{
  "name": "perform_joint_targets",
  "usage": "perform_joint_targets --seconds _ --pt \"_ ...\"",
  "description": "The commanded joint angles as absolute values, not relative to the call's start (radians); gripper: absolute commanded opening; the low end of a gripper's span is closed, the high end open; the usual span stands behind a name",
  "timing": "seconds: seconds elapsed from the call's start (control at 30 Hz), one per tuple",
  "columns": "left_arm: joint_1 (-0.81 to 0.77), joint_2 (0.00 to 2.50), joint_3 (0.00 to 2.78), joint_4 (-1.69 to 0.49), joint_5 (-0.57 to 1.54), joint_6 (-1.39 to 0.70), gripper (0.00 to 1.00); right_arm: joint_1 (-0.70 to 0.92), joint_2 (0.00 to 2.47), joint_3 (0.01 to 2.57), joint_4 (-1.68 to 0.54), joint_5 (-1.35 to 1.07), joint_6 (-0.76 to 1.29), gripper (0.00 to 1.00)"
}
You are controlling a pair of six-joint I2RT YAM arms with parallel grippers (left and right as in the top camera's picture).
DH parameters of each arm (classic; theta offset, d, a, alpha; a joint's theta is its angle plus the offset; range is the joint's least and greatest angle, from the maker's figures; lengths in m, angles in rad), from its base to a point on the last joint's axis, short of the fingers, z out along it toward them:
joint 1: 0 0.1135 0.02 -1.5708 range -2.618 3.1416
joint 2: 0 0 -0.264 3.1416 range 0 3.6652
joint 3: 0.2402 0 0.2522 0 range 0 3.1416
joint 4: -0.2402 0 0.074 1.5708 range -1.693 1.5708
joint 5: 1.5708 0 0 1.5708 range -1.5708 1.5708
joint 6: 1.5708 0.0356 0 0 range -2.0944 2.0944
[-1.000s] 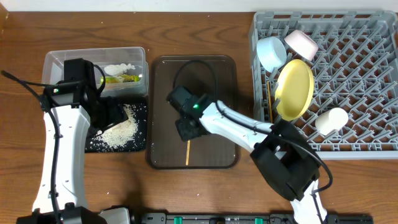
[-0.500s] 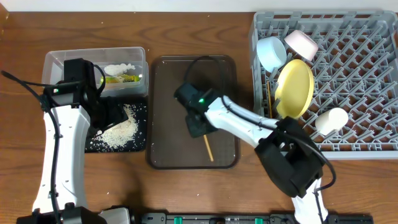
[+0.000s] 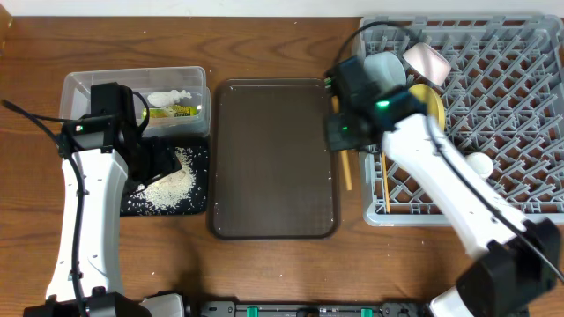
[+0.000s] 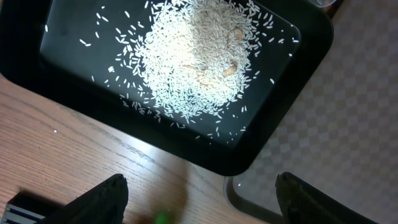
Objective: Sort waste into correct bins and load items into the dishwasher rack
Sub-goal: 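Carry the second chopstick to the rack's left edge and release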
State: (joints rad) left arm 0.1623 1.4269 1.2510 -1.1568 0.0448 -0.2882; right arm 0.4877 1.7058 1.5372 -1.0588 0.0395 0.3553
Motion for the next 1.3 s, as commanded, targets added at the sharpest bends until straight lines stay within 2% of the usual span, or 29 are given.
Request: perform_joint_targets --seconds 0.0,0.2,0.57,0.73,0.93,1.03,1.23,1.27 --pt "0.162 1.42 1.247 -1.163 0.026 -0.29 0.79 0.417 1.706 1.537 -1.101 0.064 0.324 0.01" --pt "0.162 1.42 1.247 -1.163 0.026 -0.29 0.79 0.333 1.728 1.468 -1.122 0.064 0.324 0.01" --pt "0.162 1.42 1.247 -1.163 0.026 -0.29 0.79 0.311 1.741 1.345 -1.021 0.083 0.319 0.03" --pt "0.162 1.42 1.247 -1.163 0.026 -0.29 0.79 0.31 1.741 1.345 -1.012 0.083 0.305 0.2" --pt "0.162 1.42 1.247 -1.163 0.026 -0.29 0.79 0.306 1.74 1.346 -1.011 0.081 0.306 0.22" --pt "0.162 1.42 1.247 -1.162 0.034 -0.289 0.83 0.306 1.72 1.346 -1.013 0.049 0.31 0.21" --pt "0.139 1.42 1.247 -1.118 0.154 -0.217 0.84 0.274 1.616 1.346 -0.986 0.005 0.309 0.23" --pt "0.124 1.42 1.247 -1.108 0.167 -0.196 0.84 0.263 1.597 1.346 -0.978 -0.012 0.306 0.26"
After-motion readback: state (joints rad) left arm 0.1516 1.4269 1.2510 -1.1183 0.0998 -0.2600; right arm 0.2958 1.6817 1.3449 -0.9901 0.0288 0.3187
